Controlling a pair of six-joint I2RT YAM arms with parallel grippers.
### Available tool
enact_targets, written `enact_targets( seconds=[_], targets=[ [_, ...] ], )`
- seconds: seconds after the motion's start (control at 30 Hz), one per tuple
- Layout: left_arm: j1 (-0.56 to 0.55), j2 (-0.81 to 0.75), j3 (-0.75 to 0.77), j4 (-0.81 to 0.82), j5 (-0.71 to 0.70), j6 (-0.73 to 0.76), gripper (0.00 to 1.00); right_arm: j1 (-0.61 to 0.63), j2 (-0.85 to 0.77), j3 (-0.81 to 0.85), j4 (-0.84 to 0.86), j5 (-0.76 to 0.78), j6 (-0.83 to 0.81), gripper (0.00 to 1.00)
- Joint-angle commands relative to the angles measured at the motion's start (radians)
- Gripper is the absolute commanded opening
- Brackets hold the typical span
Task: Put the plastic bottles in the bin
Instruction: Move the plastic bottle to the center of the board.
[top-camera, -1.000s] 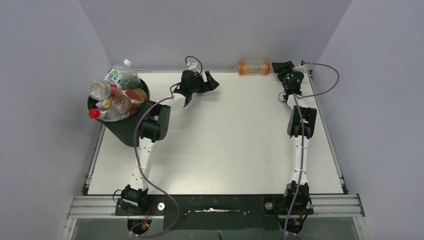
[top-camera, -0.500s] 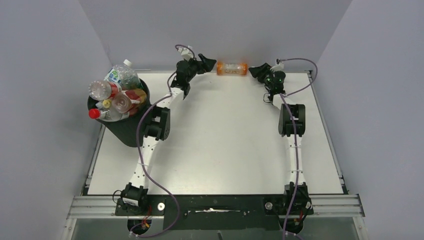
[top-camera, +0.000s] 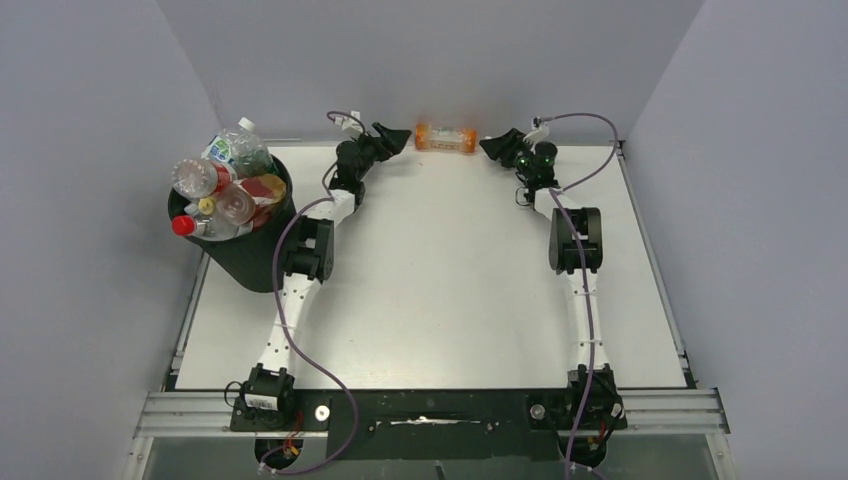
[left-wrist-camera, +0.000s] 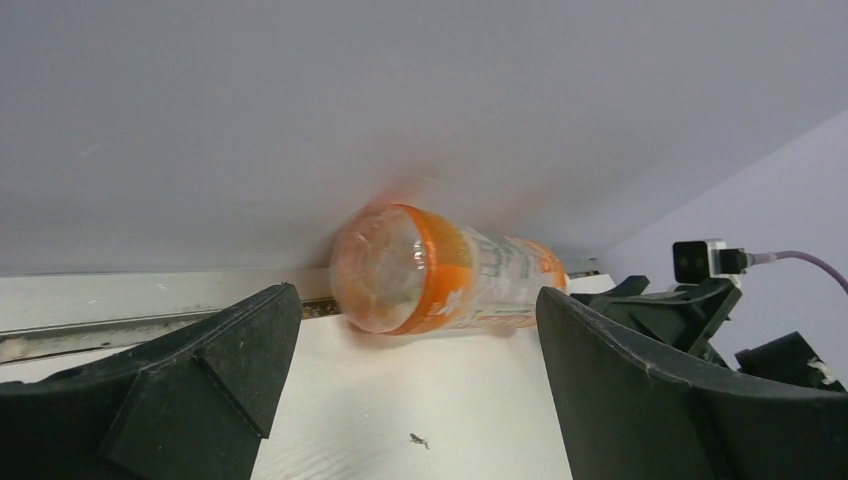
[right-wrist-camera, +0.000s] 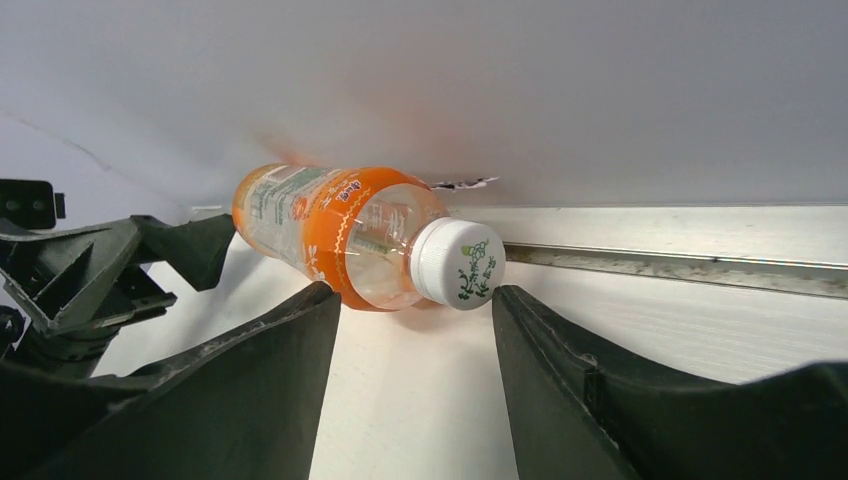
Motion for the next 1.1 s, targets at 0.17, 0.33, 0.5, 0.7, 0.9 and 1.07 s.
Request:
enact_targets(
  seconds=[0.17,0.33,0.5,0.7,0.9,1.07],
  targets=[
    [-0.030,0.007,0.034,0.175,0.103,-0.047,0.90,0.033,-0.138,-0.074,0.026,-0.052,-0.054,0.58],
    [-0.038,0.020,0.049,0.163,0.155,-0.051,0.90,0.033,-0.163,-0.102,0.014,-0.101,-0.076,0.57],
    [-0.041,-0.023,-0.057,0.218,0.160,-0.063,0.89,0.031,-0.177,-0.134,0.028,-0.126,-0.071,0.57],
    [-0.039,-0.130,-0.240,0.265,0.112,-0.011,0.87,0.023,-0.197,-0.170,0.041,-0.129,-0.069,0.57],
    [-0.028,-0.111,-0.183,0.230,0.059,0.019,0.88,0.002,-0.199,-0.180,0.038,-0.136,-0.059,0.57],
    [-0.026,-0.038,-0.061,0.147,-0.015,0.066,0.93,-0.004,-0.190,-0.151,0.002,-0.135,-0.091,0.58]
  ],
)
